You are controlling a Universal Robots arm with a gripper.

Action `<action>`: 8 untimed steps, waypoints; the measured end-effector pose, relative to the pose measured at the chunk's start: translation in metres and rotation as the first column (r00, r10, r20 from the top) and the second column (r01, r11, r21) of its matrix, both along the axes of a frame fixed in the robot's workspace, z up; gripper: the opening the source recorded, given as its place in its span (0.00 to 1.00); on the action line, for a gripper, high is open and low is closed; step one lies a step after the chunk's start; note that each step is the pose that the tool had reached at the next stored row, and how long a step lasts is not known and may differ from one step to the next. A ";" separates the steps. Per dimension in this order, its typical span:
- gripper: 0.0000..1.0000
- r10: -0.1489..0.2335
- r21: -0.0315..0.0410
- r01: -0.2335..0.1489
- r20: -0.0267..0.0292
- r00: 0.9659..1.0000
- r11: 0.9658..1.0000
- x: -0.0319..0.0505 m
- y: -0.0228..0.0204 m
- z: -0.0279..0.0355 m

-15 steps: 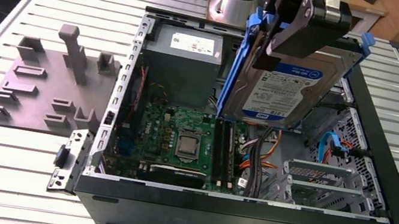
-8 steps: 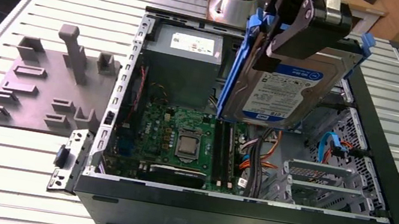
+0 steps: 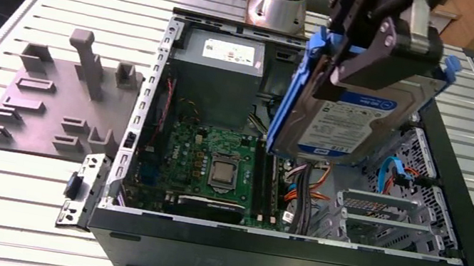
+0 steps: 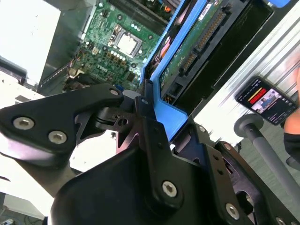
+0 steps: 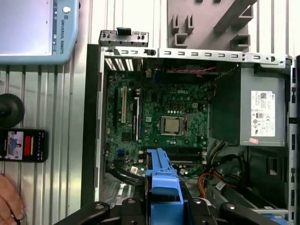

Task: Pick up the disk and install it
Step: 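Insert the disk into the insertion slot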

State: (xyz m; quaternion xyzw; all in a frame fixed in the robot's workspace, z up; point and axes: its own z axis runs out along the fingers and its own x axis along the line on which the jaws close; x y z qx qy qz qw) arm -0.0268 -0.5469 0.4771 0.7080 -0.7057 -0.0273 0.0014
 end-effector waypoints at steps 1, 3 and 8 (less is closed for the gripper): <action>0.37 0.000 0.000 0.000 0.000 1.000 1.000 0.0035 -0.0006 -0.0005; 0.37 0.000 0.000 0.000 0.000 1.000 1.000 0.0098 -0.0018 -0.0014; 0.37 0.000 0.000 0.000 0.000 1.000 1.000 0.0188 -0.0083 -0.0055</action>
